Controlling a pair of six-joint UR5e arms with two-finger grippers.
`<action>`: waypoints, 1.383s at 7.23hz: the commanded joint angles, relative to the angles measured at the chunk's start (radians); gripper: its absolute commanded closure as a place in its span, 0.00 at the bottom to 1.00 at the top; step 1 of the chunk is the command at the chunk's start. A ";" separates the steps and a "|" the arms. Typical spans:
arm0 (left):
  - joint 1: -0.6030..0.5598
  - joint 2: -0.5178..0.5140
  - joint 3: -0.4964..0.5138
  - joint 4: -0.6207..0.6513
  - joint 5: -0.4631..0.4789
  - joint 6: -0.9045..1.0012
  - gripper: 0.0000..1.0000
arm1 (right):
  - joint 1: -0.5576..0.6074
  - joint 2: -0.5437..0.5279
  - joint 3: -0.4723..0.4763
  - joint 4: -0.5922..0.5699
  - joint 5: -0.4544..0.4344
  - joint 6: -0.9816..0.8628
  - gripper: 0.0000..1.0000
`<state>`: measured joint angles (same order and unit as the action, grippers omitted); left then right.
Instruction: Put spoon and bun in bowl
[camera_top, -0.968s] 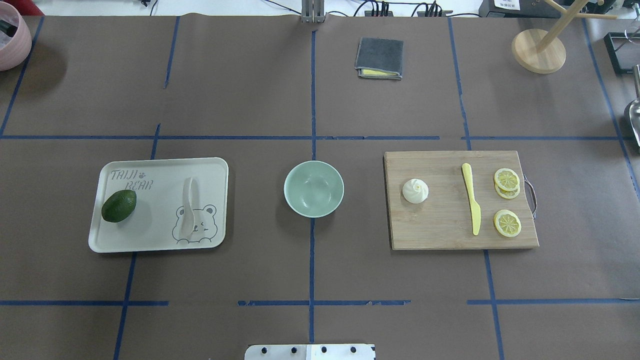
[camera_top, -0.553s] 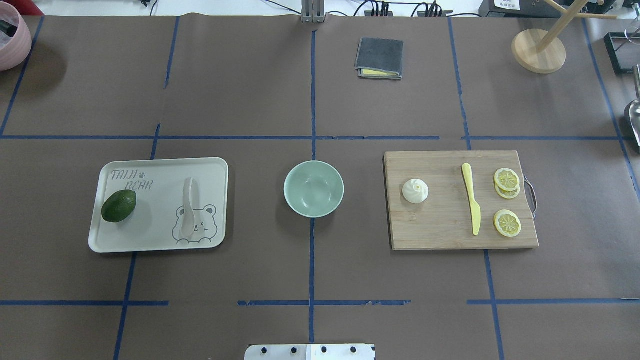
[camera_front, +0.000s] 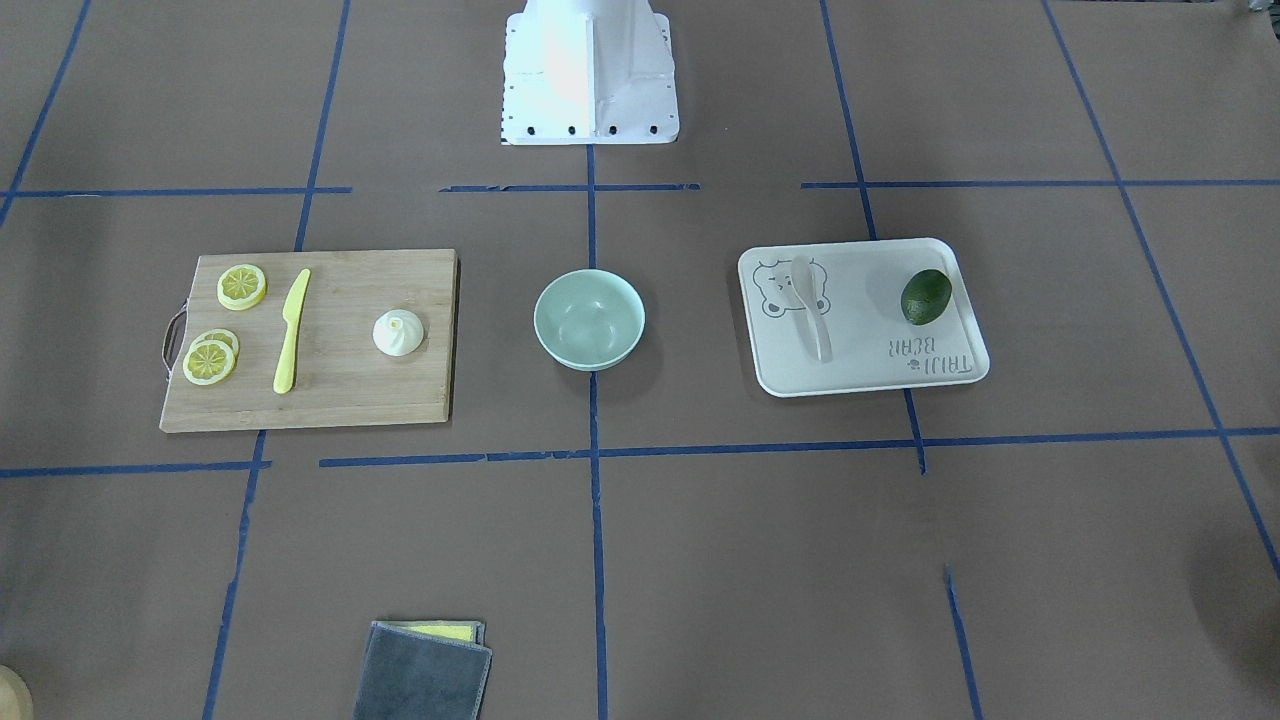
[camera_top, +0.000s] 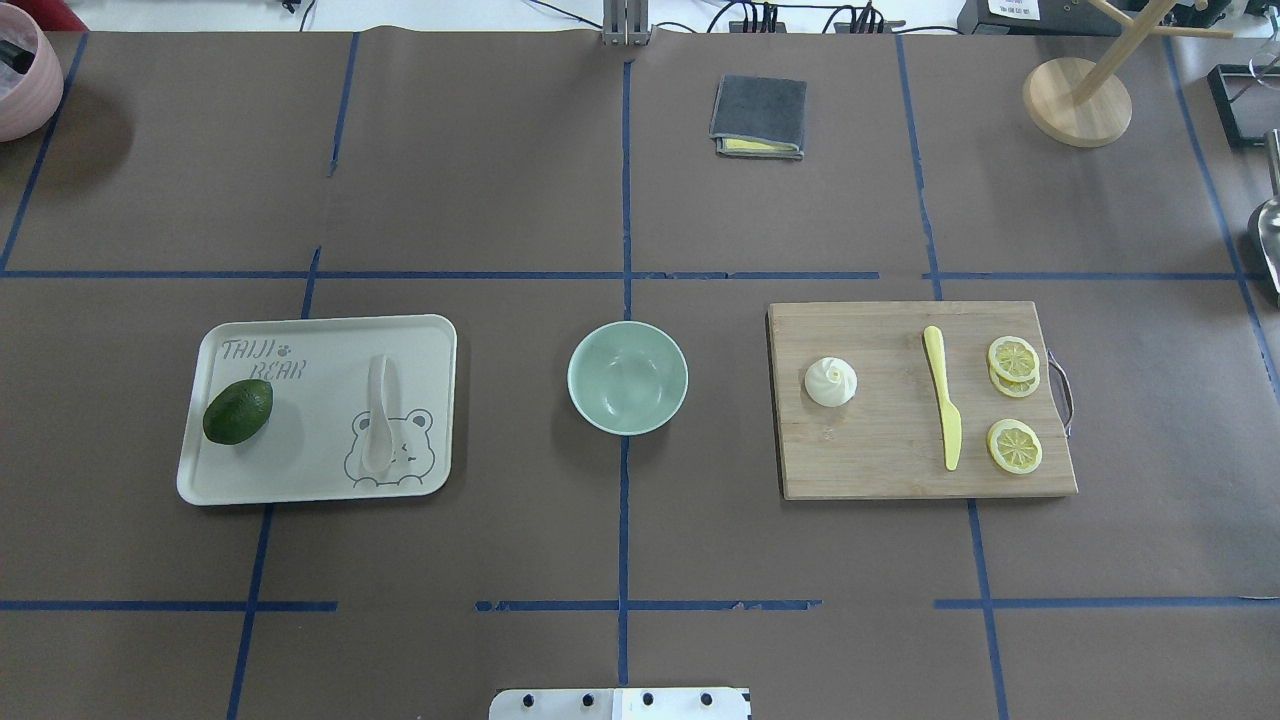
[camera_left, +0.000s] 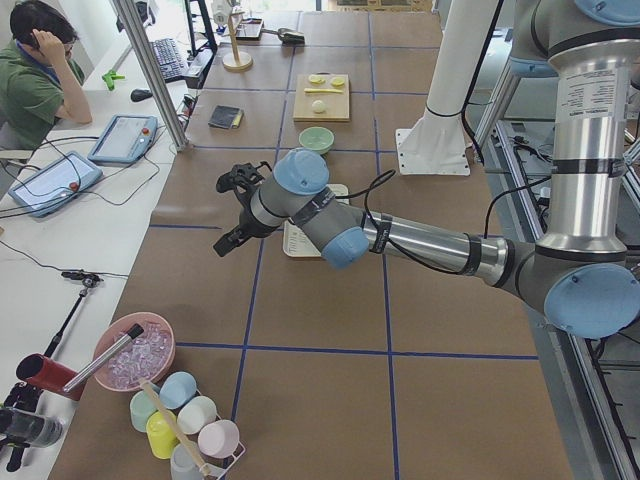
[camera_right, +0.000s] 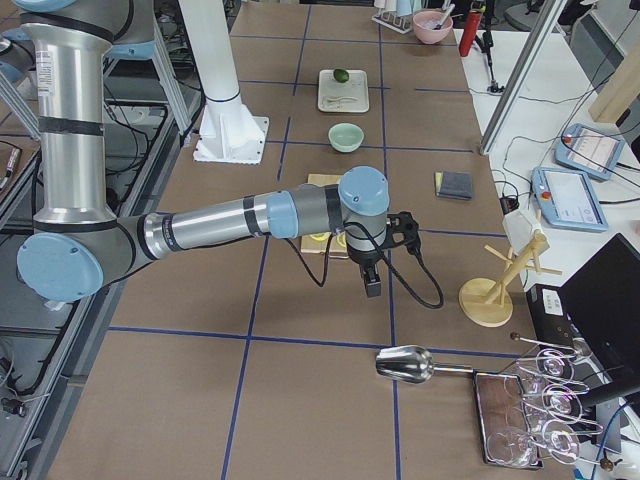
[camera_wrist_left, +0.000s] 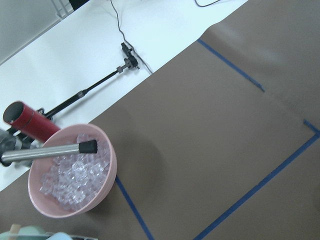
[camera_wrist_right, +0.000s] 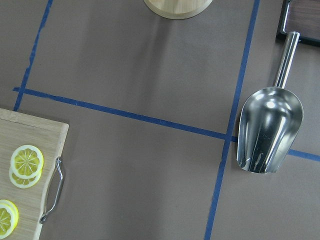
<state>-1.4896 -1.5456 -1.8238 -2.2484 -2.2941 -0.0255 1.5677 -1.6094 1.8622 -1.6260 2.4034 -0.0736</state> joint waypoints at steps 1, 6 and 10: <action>0.169 -0.049 -0.008 -0.025 0.013 -0.239 0.00 | 0.002 -0.001 -0.002 0.003 0.002 0.000 0.00; 0.711 -0.138 -0.167 0.300 0.439 -0.847 0.00 | 0.002 -0.001 0.005 0.005 0.003 0.001 0.00; 0.902 -0.317 -0.019 0.421 0.539 -1.179 0.20 | 0.002 -0.001 0.000 0.005 0.003 0.000 0.00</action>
<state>-0.6201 -1.8301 -1.8868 -1.8328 -1.7653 -1.1494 1.5693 -1.6107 1.8636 -1.6214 2.4060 -0.0724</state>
